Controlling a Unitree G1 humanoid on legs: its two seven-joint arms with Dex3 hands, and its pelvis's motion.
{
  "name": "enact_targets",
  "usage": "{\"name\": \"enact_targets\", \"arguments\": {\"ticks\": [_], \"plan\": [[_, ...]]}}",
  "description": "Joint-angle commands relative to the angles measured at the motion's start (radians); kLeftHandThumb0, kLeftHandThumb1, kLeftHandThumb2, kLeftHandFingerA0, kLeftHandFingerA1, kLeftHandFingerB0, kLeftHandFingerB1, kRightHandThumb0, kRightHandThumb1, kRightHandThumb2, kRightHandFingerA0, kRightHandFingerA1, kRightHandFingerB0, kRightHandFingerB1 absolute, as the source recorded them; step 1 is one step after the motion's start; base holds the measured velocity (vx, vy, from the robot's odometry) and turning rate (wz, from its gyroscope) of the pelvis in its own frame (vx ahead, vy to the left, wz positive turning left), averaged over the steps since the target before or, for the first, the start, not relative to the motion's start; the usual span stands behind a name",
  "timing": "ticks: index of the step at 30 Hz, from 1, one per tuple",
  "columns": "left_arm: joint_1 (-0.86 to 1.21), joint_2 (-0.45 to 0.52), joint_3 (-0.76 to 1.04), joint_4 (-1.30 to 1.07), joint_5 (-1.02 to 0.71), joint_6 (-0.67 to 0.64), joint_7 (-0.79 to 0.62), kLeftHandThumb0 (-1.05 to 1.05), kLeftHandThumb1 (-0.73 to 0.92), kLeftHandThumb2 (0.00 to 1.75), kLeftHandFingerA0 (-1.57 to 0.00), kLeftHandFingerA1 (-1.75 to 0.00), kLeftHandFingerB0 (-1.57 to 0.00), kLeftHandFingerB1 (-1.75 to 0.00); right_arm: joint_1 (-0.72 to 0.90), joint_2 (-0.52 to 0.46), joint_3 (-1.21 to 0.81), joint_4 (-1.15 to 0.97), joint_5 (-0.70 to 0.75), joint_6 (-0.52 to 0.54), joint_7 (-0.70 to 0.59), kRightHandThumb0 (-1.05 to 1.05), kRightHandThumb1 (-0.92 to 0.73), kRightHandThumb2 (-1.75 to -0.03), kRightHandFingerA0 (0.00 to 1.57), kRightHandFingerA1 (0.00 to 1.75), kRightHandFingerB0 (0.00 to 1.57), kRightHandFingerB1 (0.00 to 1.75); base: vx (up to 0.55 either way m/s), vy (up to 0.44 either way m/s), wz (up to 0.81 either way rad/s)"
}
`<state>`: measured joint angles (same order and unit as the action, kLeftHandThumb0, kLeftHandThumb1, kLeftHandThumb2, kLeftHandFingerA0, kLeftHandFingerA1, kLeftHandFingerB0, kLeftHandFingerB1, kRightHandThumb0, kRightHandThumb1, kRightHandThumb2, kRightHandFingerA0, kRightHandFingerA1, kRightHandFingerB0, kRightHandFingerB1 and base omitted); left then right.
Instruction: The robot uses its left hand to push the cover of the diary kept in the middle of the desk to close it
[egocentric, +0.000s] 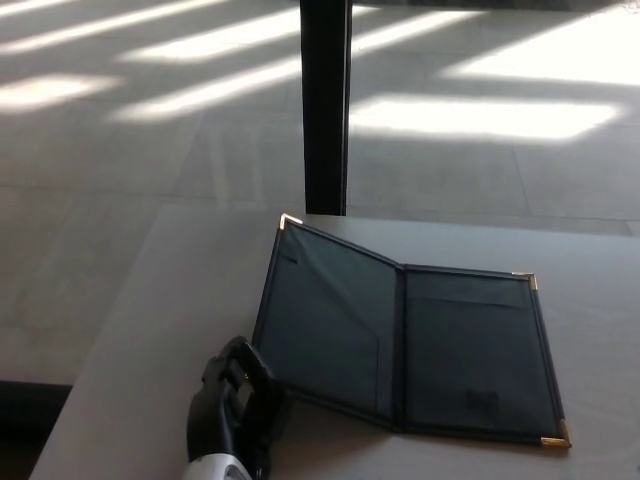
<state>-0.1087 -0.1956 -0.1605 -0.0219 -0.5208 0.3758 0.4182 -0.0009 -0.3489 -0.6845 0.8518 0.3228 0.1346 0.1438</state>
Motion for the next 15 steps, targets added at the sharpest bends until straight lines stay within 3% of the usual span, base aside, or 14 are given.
{"name": "enact_targets", "arguments": {"ticks": [1, 5, 6, 7, 8, 9, 10, 11, 12, 13, 14, 15], "plan": [[-0.085, -0.466, -0.515, 0.180, 0.070, 0.025, 0.013, -0.98, 0.92, 0.86, -0.07, -0.56, -0.05, -0.41, 0.007, -0.018, -0.004, -0.043, 0.041, 0.041, 0.001, -0.70, -0.92, -0.68, 0.62, 0.66, 0.62, 0.47, 0.00, 0.000, 0.00], [-0.266, -0.417, -0.602, 0.212, 0.241, -0.079, -0.040, -0.98, 0.92, 0.90, -0.11, -0.64, -0.05, -0.45, -0.006, -0.017, -0.003, -0.038, 0.036, 0.038, -0.022, -0.68, -0.91, -0.67, 0.68, 0.66, 0.65, 0.48, 0.00, 0.000, 0.00], [-0.289, -0.413, -0.617, 0.216, 0.257, -0.101, -0.051, -0.39, 0.47, 1.14, 0.00, -0.55, 0.00, -0.53, -0.006, -0.016, -0.002, -0.036, 0.033, 0.033, -0.021, -0.69, -0.91, -0.67, 0.68, 0.64, 0.65, 0.48, 0.00, 0.000, 0.00], [-0.306, -0.411, -0.627, 0.217, 0.269, -0.115, -0.060, -0.39, 0.47, 1.14, 0.00, -0.55, 0.00, -0.53, -0.006, -0.016, -0.001, -0.034, 0.032, 0.029, -0.021, -0.69, -0.91, -0.67, 0.68, 0.64, 0.65, 0.48, 0.00, 0.000, 0.00], [-0.375, -0.394, -0.665, 0.218, 0.327, -0.132, -0.079, -1.02, 0.92, 0.91, -0.37, -0.83, -0.07, -0.56, -0.006, -0.020, 0.006, -0.026, 0.025, 0.020, -0.012, -0.70, -0.92, -0.67, 0.65, 0.62, 0.62, 0.46, 0.00, 0.000, 0.00], [-0.394, -0.386, -0.681, 0.217, 0.345, -0.137, -0.078, -1.02, 0.92, 0.91, -0.37, -0.83, -0.07, -0.56, -0.003, -0.022, 0.010, -0.024, 0.021, 0.018, -0.008, -0.70, -0.92, -0.67, 0.65, 0.62, 0.62, 0.46, 0.00, 0.000, 0.07], [-0.406, -0.383, -0.700, 0.226, 0.370, -0.165, -0.075, -0.95, 0.82, 1.21, -1.06, -1.28, -0.10, -0.59, -0.004, -0.022, 0.010, -0.020, 0.022, 0.018, -0.008, -0.70, -0.92, -0.67, 0.66, 0.65, 0.62, 0.46, 0.00, 0.000, 0.00], [-0.427, -0.387, -0.719, 0.239, 0.386, -0.191, -0.086, -1.05, 0.92, 0.85, -0.42, -1.03, -0.06, -0.60, -0.004, -0.020, 0.009, -0.030, 0.025, 0.032, -0.015, -0.70, -0.92, -0.67, 0.65, 0.64, 0.63, 0.46, -0.03, 0.001, 0.07], [-0.474, -0.377, -0.754, 0.249, 0.427, -0.236, -0.116, -0.97, 0.86, 1.22, -0.55, -0.94, -0.06, -0.61, 0.004, -0.019, 0.010, -0.042, 0.029, 0.037, -0.006, -0.69, -0.92, -0.68, 0.63, 0.65, 0.61, 0.46, -0.03, 0.007, -0.07], [-0.481, -0.374, -0.758, 0.251, 0.429, -0.241, -0.116, -0.97, 0.86, 1.22, -0.55, -0.94, -0.06, -0.61, 0.005, -0.019, 0.010, -0.043, 0.029, 0.037, -0.005, -0.69, -0.92, -0.68, 0.63, 0.65, 0.61, 0.46, 0.00, 0.000, 0.00], [-0.502, -0.367, -0.773, 0.262, 0.452, -0.261, -0.115, -0.88, 0.83, 1.24, -0.32, -0.81, -0.03, -0.56, 0.005, -0.018, 0.008, -0.043, 0.031, 0.036, -0.006, -0.68, -0.92, -0.67, 0.62, 0.65, 0.63, 0.47, 0.00, 0.000, 0.00], [-0.543, -0.354, -0.800, 0.276, 0.487, -0.287, -0.137, -0.95, 0.84, 1.20, -0.13, -0.75, -0.06, -0.65, 0.006, -0.018, 0.004, -0.045, 0.039, 0.038, 0.004, -0.69, -0.92, -0.67, 0.58, 0.64, 0.50, 0.47, 0.00, 0.000, 0.00]]}}
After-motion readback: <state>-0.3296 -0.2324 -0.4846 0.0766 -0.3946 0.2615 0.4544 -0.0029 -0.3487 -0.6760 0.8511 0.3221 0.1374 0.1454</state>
